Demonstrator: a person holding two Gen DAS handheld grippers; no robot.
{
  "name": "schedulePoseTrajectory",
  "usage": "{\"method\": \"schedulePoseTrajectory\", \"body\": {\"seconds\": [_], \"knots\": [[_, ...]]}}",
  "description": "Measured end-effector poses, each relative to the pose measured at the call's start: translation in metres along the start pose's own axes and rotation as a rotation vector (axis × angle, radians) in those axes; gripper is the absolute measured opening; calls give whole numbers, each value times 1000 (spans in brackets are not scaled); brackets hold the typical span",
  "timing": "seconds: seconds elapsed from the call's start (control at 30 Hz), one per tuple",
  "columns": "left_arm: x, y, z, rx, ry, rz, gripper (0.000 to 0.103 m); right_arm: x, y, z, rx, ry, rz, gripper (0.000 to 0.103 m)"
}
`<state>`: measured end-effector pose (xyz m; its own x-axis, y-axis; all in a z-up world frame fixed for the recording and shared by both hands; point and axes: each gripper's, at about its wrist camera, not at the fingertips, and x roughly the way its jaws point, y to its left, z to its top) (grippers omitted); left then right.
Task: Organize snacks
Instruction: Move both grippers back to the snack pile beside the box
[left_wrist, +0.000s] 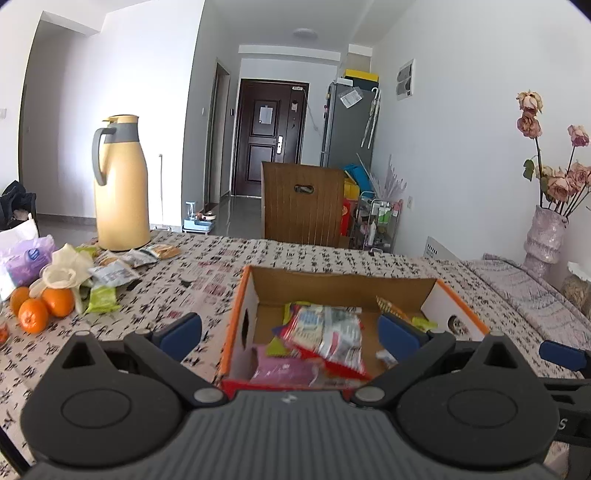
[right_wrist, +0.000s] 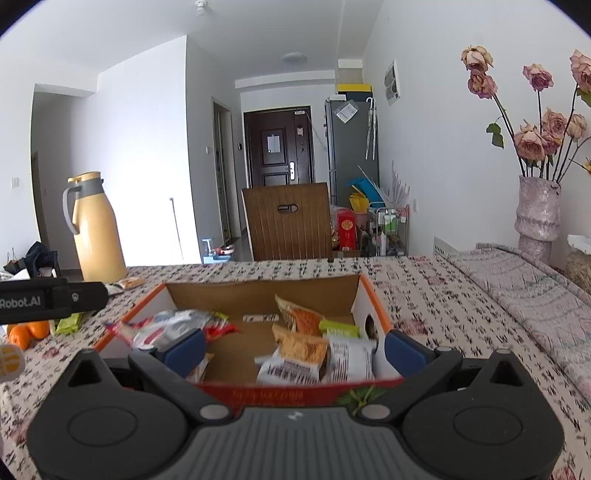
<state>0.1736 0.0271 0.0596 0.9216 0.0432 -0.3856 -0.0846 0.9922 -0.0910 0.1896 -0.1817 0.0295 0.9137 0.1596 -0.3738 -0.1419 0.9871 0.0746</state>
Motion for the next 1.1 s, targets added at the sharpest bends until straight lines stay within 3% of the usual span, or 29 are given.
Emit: {"method": "schedulePoseTrajectory", "body": {"seconds": [0.57,1.1], "knots": [[-25,41,-58,30,87,0,103,-29,9,-48,-1,104,24,103],[-16,58,-87,33,94,-10,103,-25,18,-69,-22,169,39,103]]}}
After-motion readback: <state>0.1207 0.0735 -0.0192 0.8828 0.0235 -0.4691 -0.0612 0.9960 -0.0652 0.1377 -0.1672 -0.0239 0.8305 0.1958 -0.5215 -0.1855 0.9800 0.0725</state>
